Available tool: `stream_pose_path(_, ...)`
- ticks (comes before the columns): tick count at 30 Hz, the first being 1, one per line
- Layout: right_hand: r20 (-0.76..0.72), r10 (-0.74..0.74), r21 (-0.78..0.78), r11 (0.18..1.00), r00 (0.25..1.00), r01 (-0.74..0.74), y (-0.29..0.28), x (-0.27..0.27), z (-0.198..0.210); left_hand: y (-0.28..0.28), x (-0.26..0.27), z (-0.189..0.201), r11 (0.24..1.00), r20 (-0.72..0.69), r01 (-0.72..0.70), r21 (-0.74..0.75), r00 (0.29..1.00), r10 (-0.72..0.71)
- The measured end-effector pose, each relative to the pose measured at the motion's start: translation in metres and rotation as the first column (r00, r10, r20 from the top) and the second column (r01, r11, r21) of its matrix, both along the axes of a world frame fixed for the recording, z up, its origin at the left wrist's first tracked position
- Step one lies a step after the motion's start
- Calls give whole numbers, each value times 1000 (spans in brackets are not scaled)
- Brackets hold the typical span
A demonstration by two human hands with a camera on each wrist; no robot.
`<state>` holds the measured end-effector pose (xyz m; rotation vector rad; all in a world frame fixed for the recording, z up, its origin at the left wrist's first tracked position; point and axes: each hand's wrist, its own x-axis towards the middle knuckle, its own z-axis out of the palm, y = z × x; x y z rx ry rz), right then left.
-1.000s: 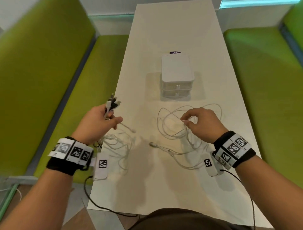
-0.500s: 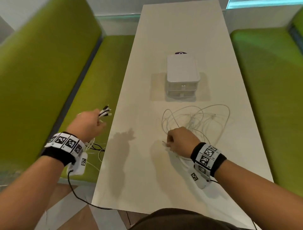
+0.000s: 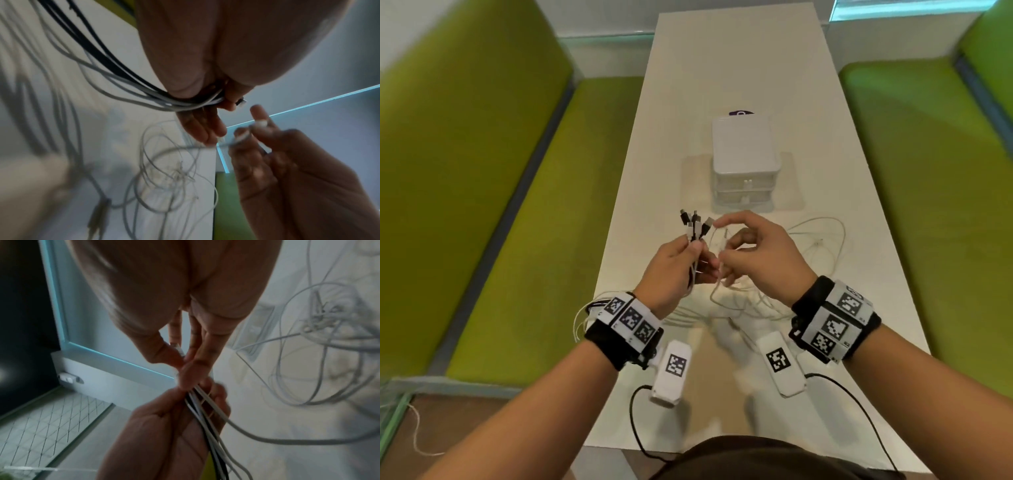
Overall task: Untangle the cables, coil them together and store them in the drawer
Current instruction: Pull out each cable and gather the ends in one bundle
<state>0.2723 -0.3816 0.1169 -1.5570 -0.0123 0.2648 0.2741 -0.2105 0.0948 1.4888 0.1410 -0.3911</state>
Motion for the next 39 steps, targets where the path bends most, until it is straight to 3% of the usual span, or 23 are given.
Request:
stream_pose_path(3, 6, -2, 9, 1000, 1000, 2, 0, 1, 0, -13, -2, 0, 993, -20, 16, -115, 1000, -19)
stream_pose_path(8, 184, -97, -252, 957, 978, 143, -10, 5, -13, -14, -6, -7, 995, -50, 63, -73, 997, -67)
stream_pose_path(14, 273, 20, -373, 924, 962, 86, -10, 4, -15, -15, -10, 1, 984, -149, 14, -176, 988, -41)
stream_pose_path(16, 183, 11, -318, 947, 983, 48, -7, 2, -16, -14, -7, 9, 976, -138, -29, -218, 990, -1)
stream_pose_path(19, -66, 111, -39, 993, 992, -114, -2, -5, -25, -11, 0, 16, 958, -94, -78, -278, 994, 54)
stream_pose_path(20, -110, 187, -27, 981, 976, -191, 0, -9, -28, -9, 3, 19, 948, -82, -87, -305, 994, 65)
stream_pose_path(22, -111, 311, -247, 911, 944, -330, 4, -16, -36, -4, 7, 24, 946, -52, -90, -311, 996, 77)
stream_pose_path(24, -51, 363, -530, 780, 930, -333, 3, -19, -41, 5, 9, 27, 989, 18, -71, -128, 997, 74)
stream_pose_path(25, -9, 365, -605, 739, 931, -295, 0, -18, -43, 11, 10, 28, 997, 94, -41, 66, 995, 34)
stream_pose_path(26, 33, 350, -641, 726, 936, -249, -3, -16, -43, 18, 11, 26, 951, 191, -8, 308, 980, -54)
stream_pose_path(27, 71, 323, -660, 725, 944, -198, -8, -13, -42, 24, 11, 24, 851, 254, 21, 524, 950, -180)
stream_pose_path(29, 130, 328, -696, 702, 936, -149, -14, -5, -37, 29, 9, 18, 659, 216, 110, 744, 894, -393)
stream_pose_path(31, 147, 408, -754, 636, 901, -165, -12, -2, -31, 25, 3, 11, 567, 121, 257, 783, 830, -544)
stream_pose_path(33, 174, 434, -771, 618, 884, -152, -9, -1, -27, 21, 0, 8, 593, 129, 288, 752, 818, -560)
stream_pose_path(36, 203, 346, -789, 612, 916, -56, -19, 5, -24, 30, 7, 7, 755, 183, 147, 639, 924, -335)
stream_pose_path(37, 174, 316, -798, 600, 932, -54, -25, 7, -25, 37, 10, 5, 754, 186, 92, 650, 943, -275)
stream_pose_path(39, 98, 295, -791, 603, 950, -106, -35, 10, -28, 51, 14, -1, 673, 170, 27, 739, 960, -224)
